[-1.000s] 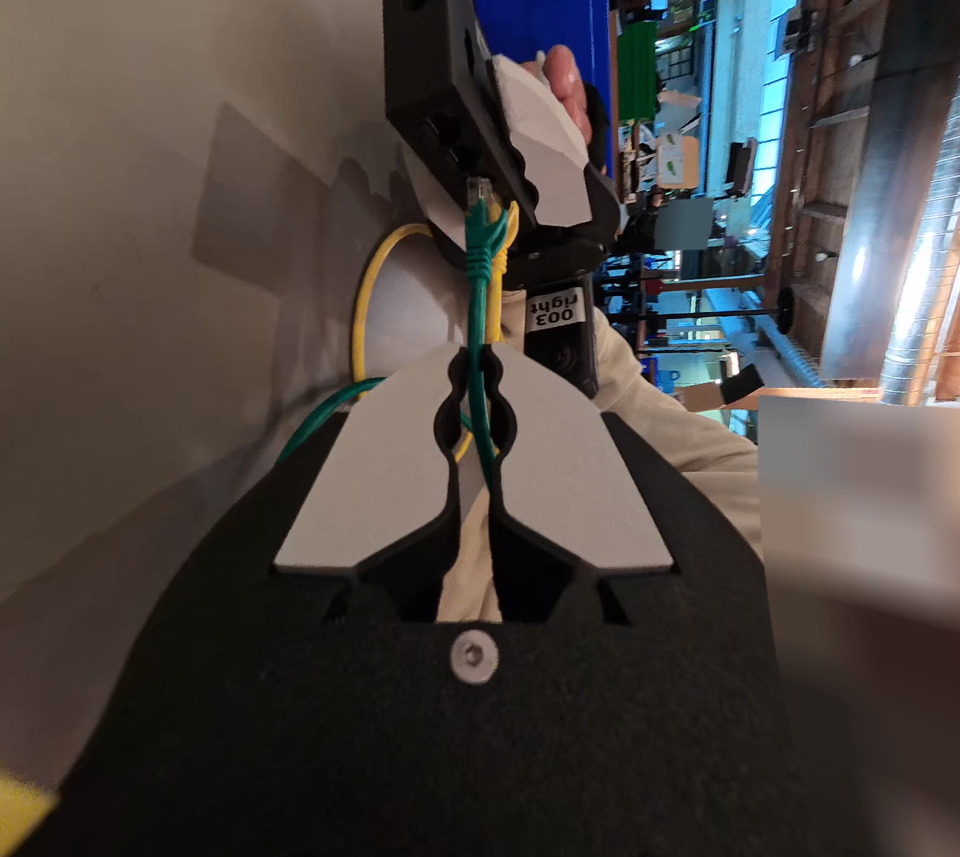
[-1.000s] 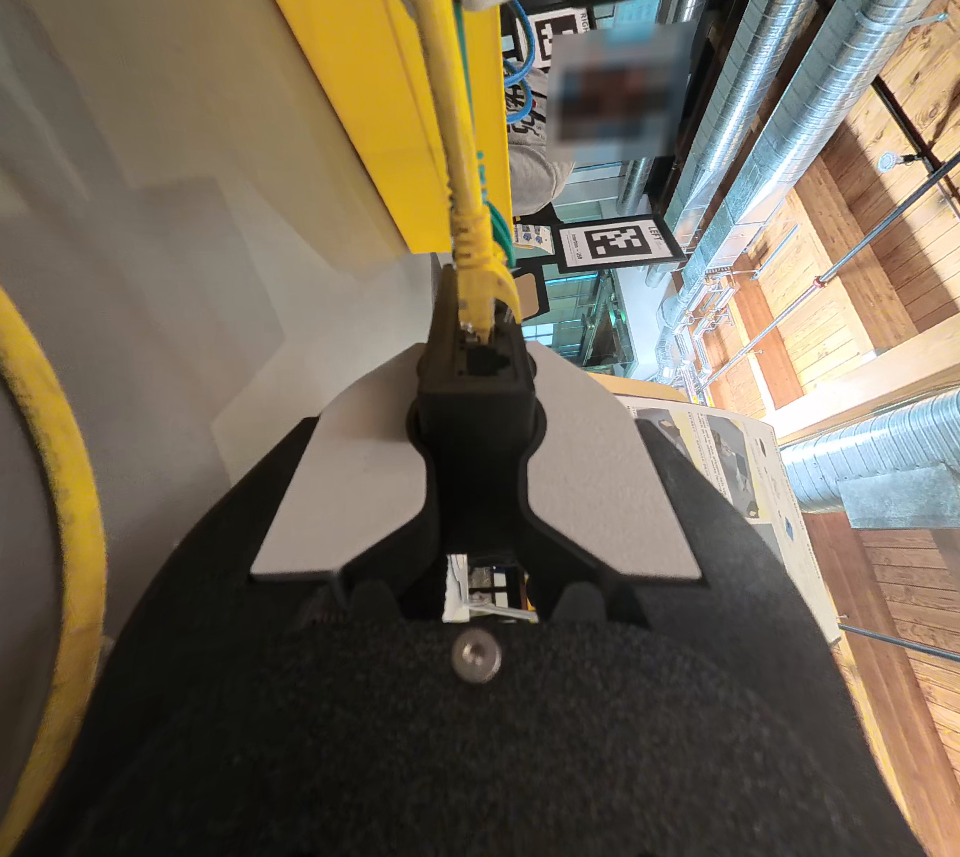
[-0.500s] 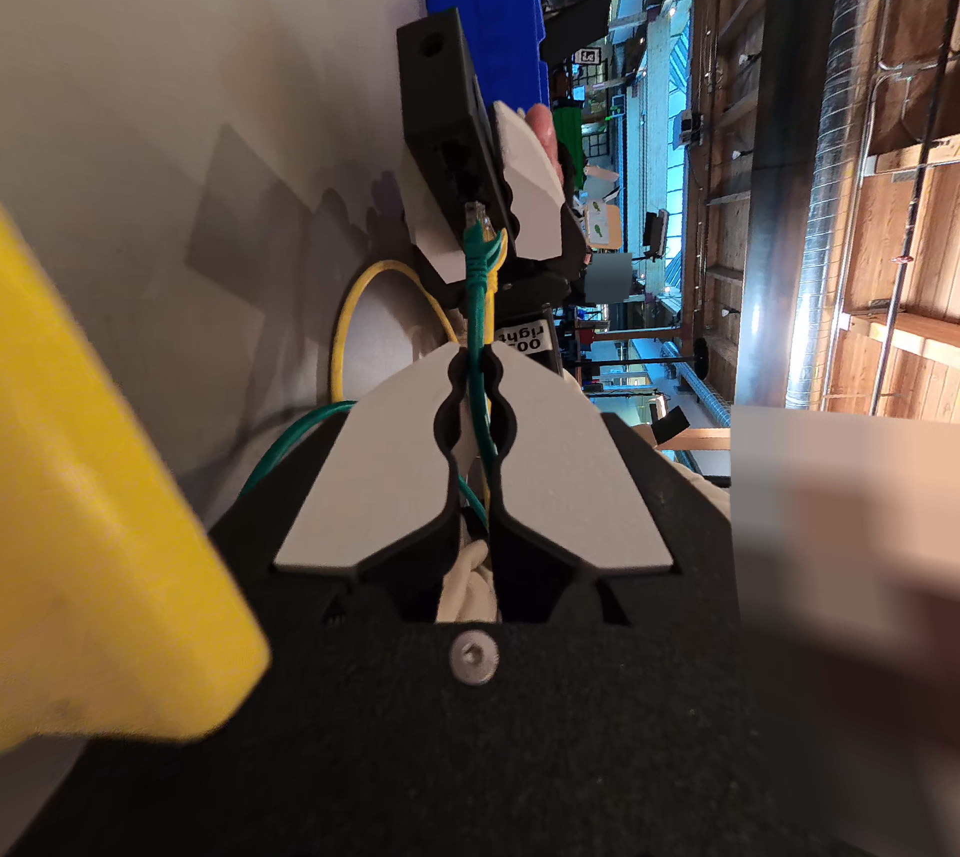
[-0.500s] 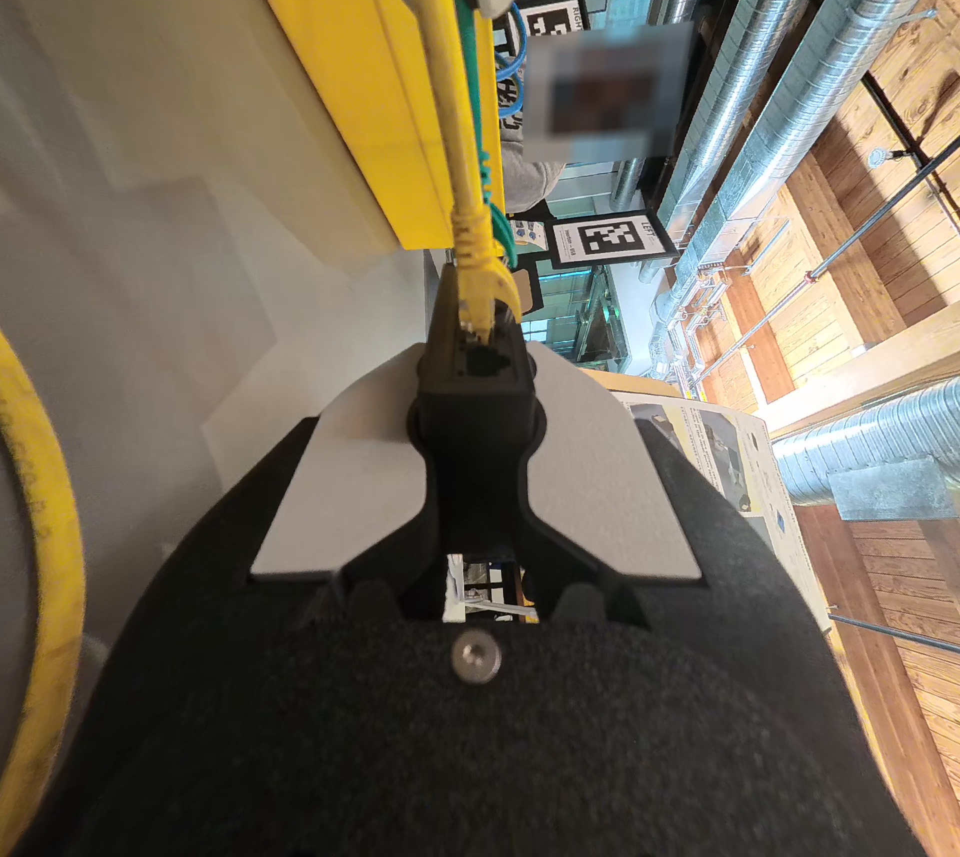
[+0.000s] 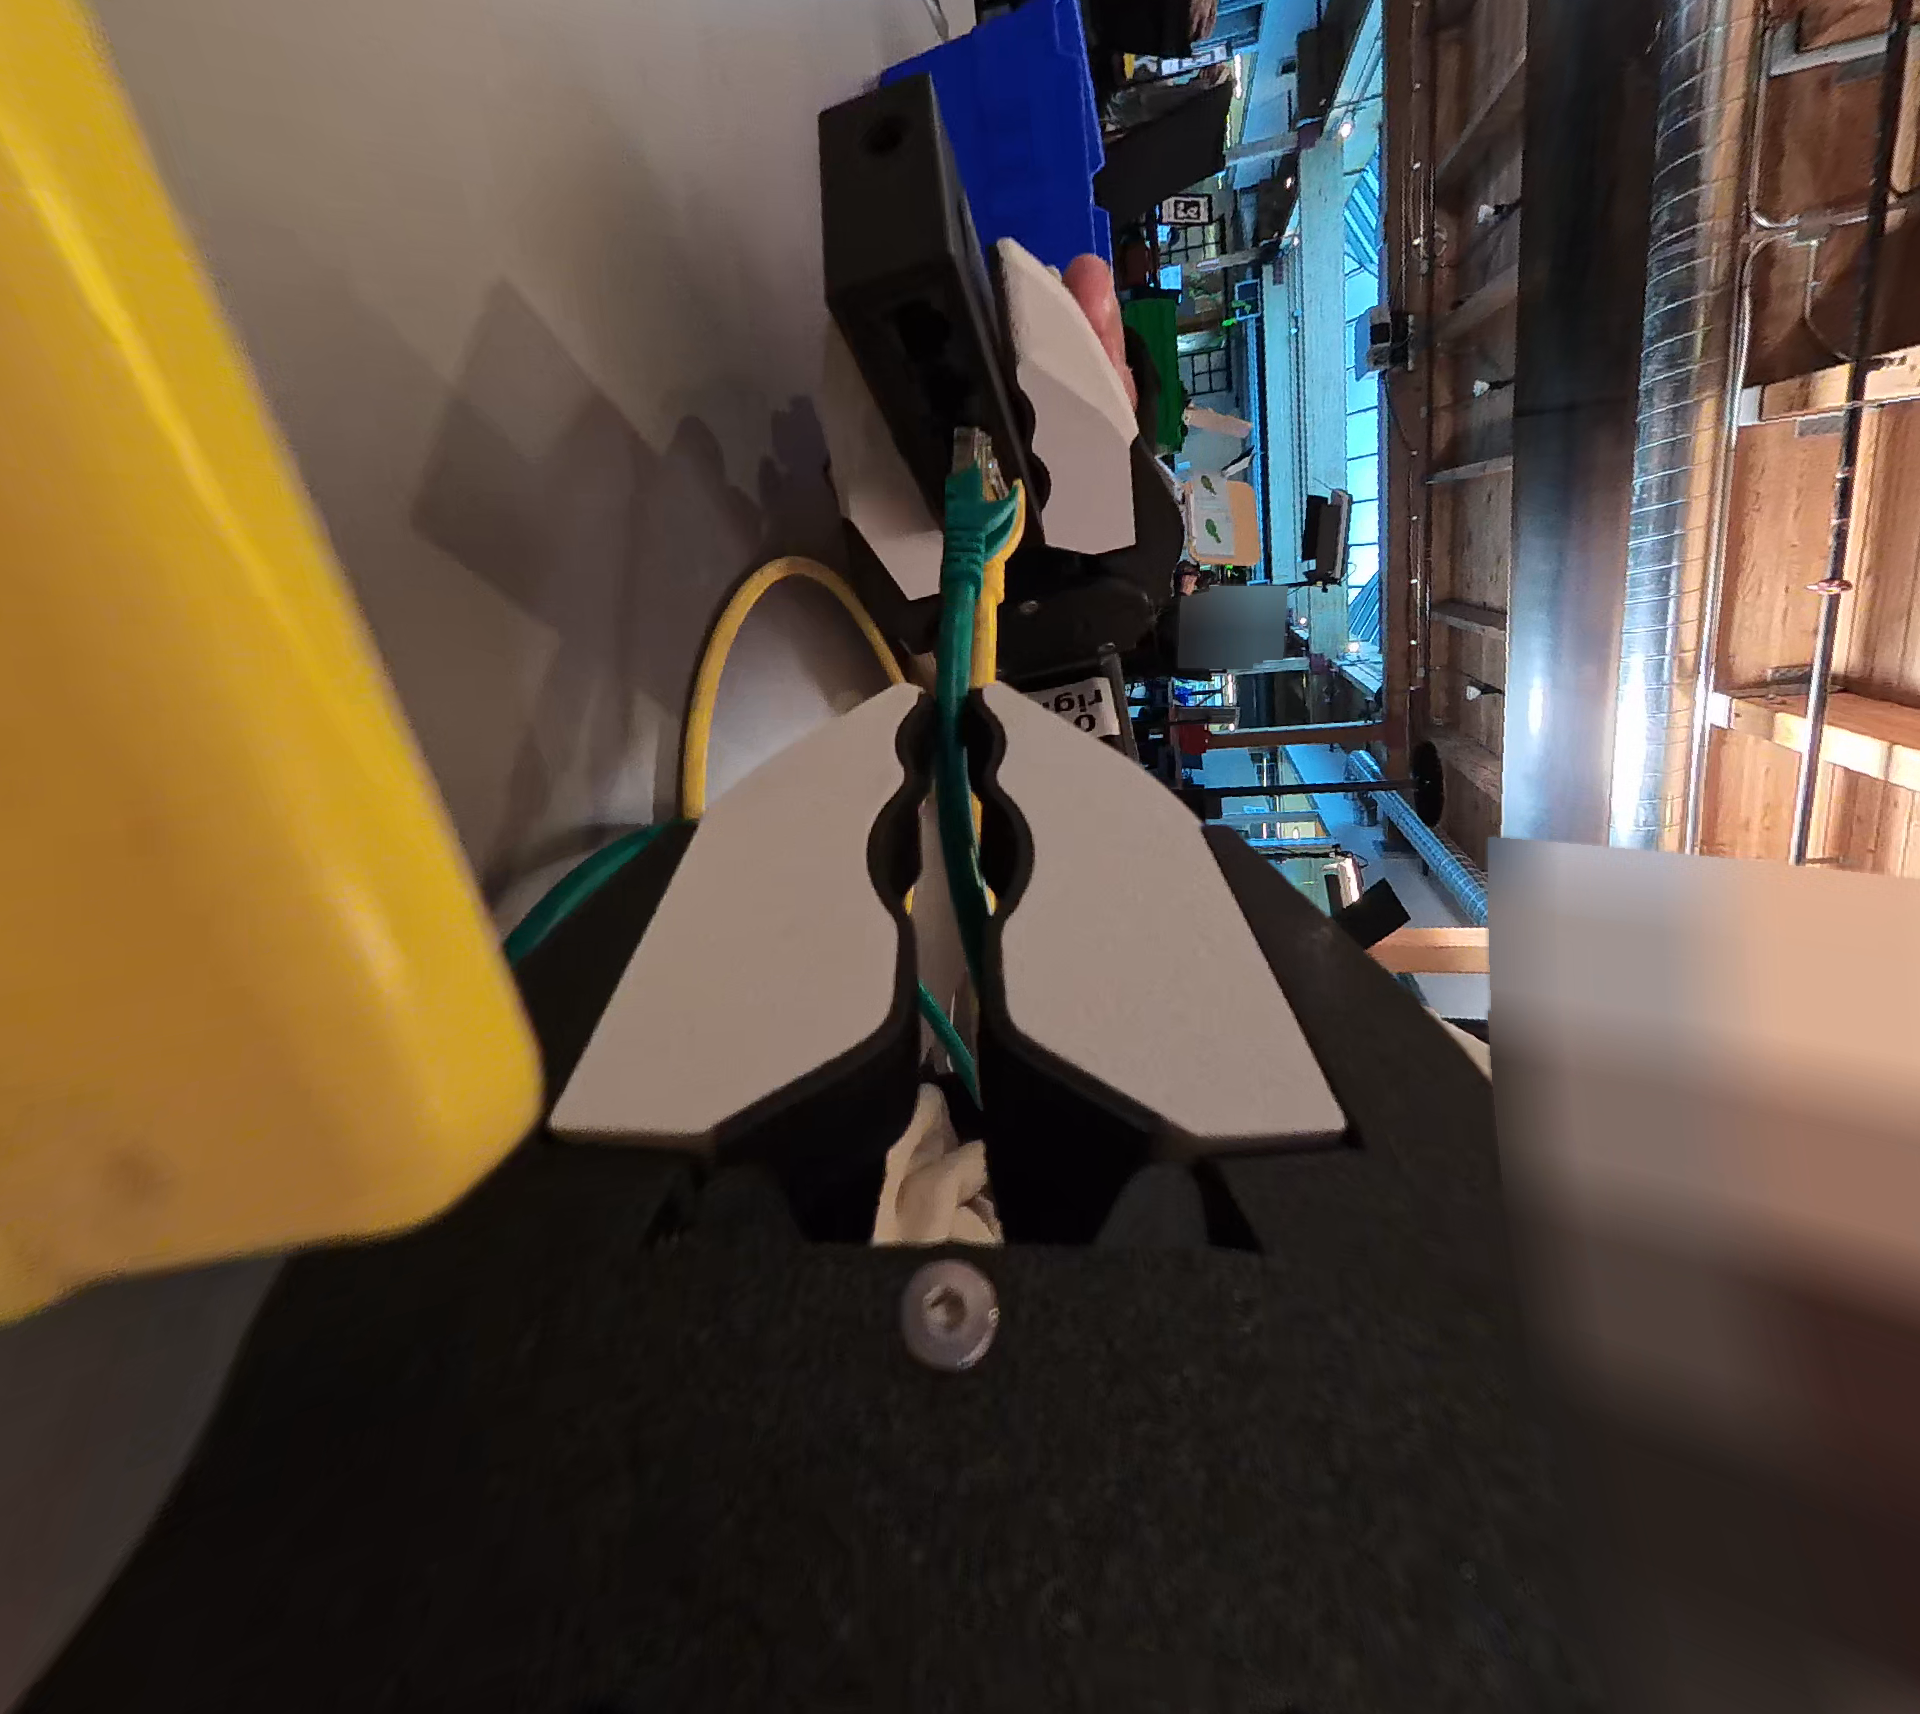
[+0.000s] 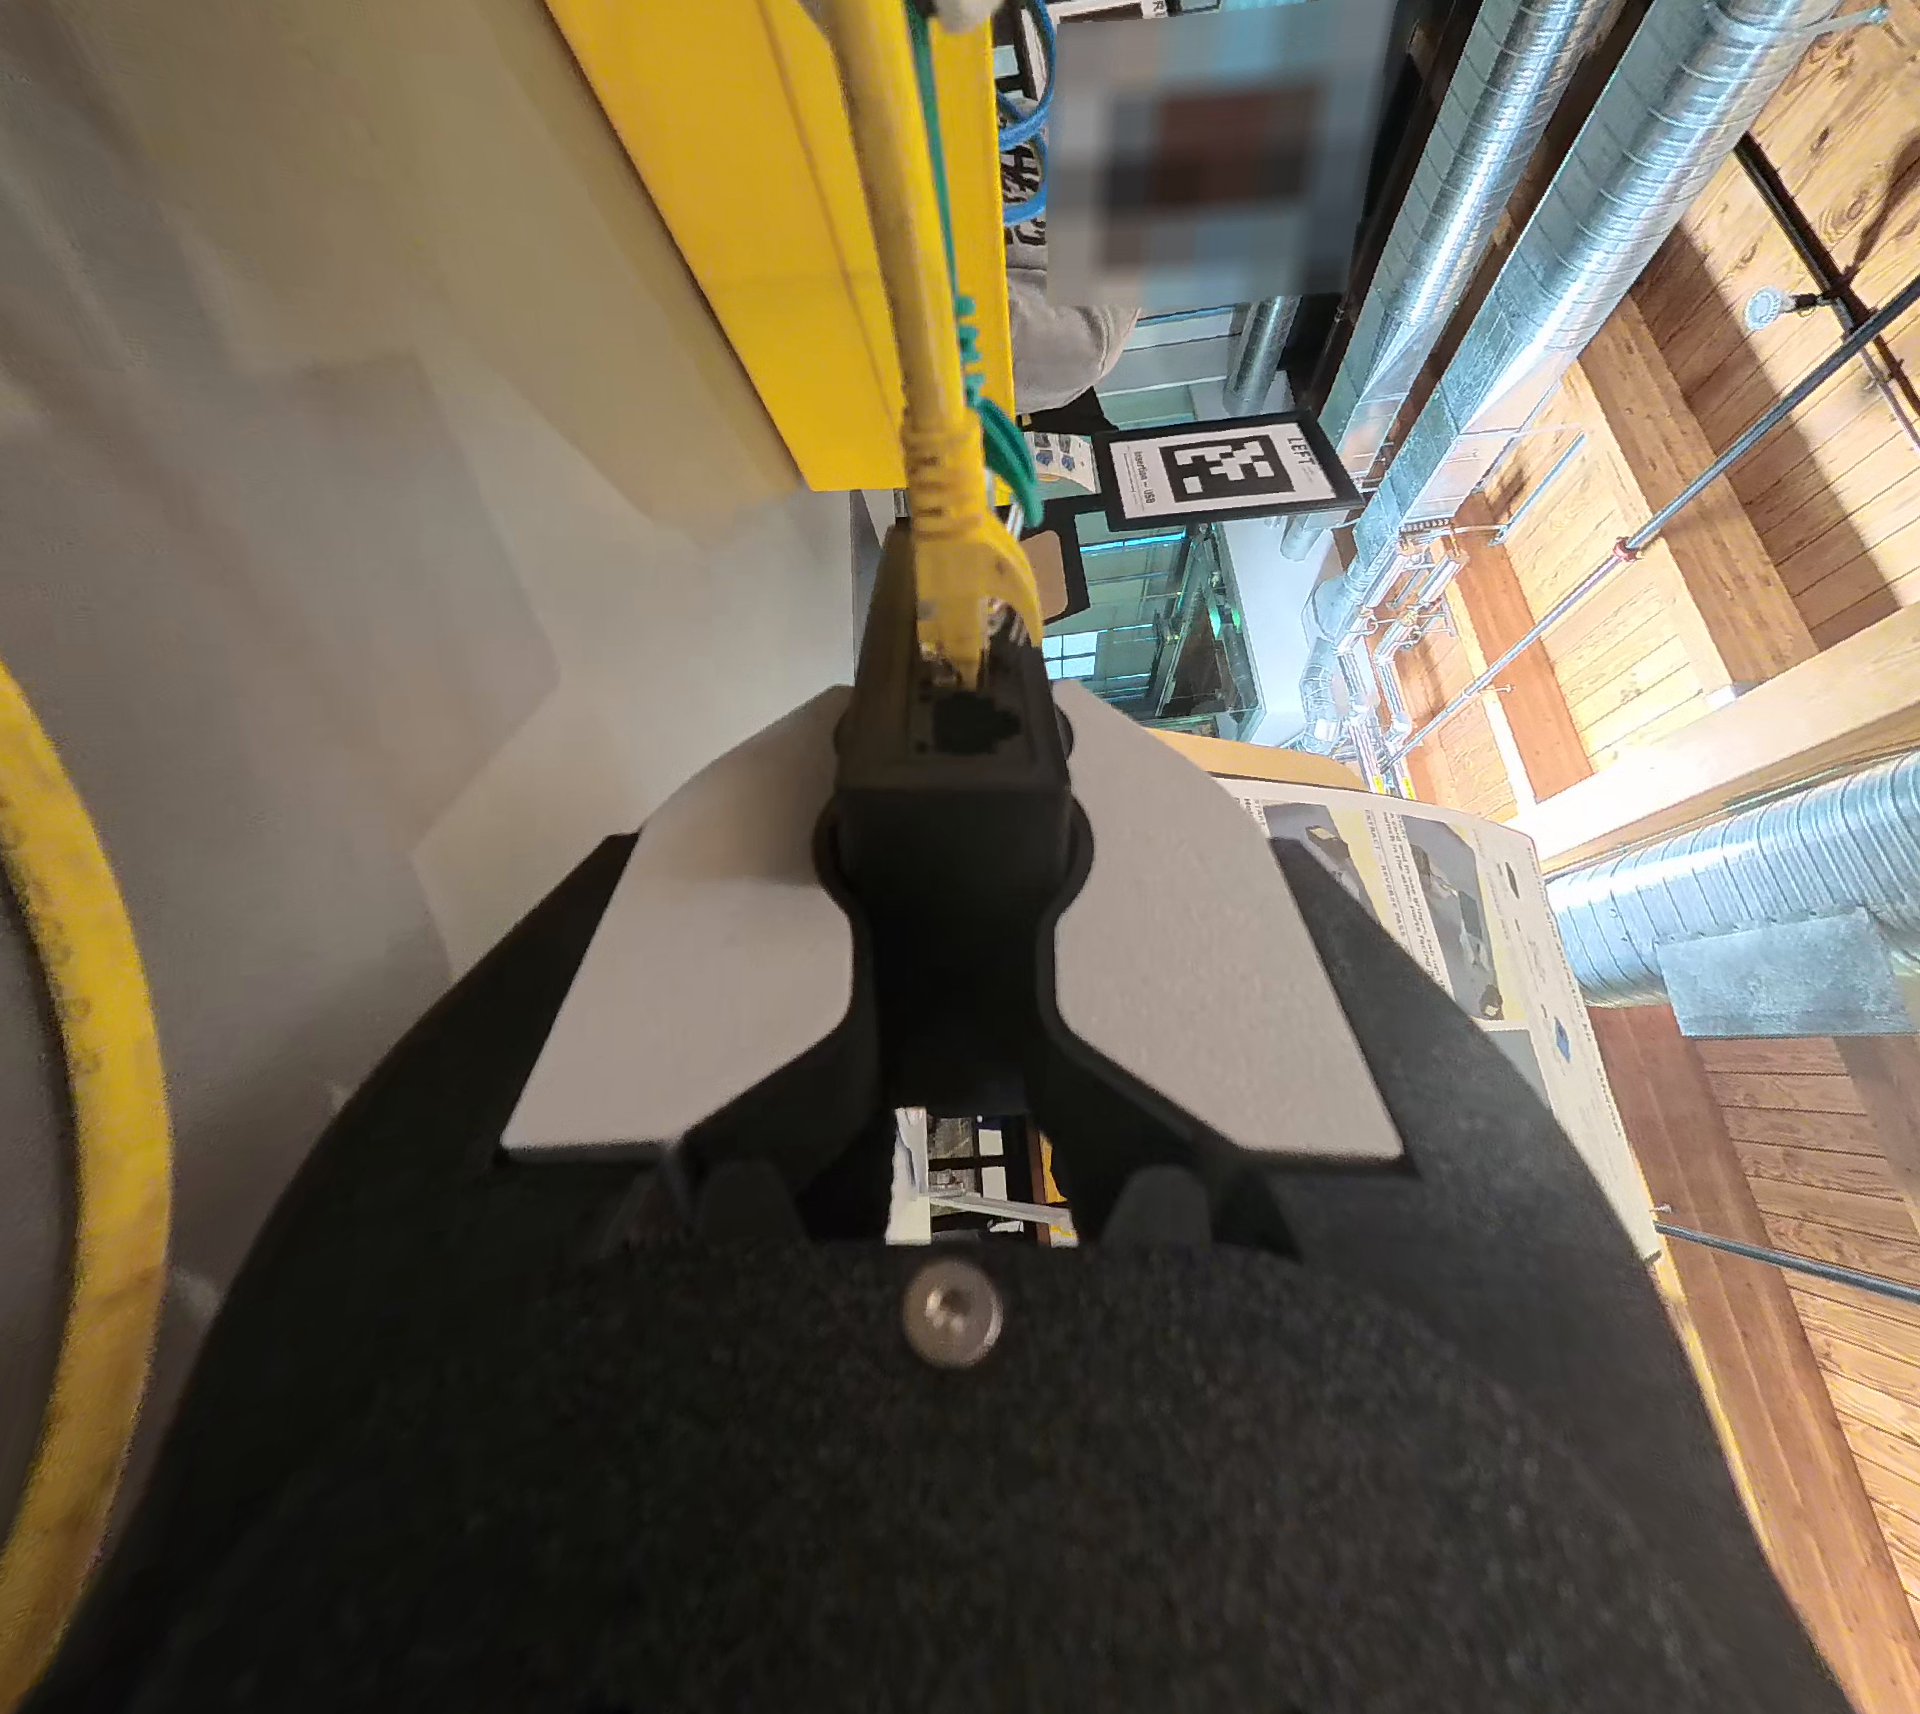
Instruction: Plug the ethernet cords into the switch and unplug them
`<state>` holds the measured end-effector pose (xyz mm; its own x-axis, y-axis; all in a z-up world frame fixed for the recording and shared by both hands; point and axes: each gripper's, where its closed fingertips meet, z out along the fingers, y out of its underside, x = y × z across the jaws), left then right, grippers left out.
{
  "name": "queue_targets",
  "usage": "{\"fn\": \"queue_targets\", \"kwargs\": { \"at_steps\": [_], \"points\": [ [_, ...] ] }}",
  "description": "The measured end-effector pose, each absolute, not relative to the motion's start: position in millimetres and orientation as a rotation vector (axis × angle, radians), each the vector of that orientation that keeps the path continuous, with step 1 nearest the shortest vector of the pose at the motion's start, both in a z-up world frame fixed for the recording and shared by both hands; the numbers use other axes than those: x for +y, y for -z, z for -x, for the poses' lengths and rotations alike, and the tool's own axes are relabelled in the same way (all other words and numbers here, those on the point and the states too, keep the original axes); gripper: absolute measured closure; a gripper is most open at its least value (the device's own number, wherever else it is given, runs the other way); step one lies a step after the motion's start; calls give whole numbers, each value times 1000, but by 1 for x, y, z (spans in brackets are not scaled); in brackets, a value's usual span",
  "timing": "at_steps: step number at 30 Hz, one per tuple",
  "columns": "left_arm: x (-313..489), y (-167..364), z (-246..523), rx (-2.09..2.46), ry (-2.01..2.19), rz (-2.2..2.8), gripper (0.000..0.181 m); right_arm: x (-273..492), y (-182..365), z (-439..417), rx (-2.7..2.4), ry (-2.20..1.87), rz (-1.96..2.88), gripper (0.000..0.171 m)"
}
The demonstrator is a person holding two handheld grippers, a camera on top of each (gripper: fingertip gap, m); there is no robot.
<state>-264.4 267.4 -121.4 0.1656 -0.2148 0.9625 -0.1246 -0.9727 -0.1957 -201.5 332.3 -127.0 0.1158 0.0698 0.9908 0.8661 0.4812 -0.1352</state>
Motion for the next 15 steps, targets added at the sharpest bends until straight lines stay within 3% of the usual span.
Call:
{"fn": "queue_targets", "kwargs": {
  "at_steps": [15],
  "points": [
    [272,121,260,132,2037,2248,176,335,124,197,-1322,753,924,141]
  ]
}}
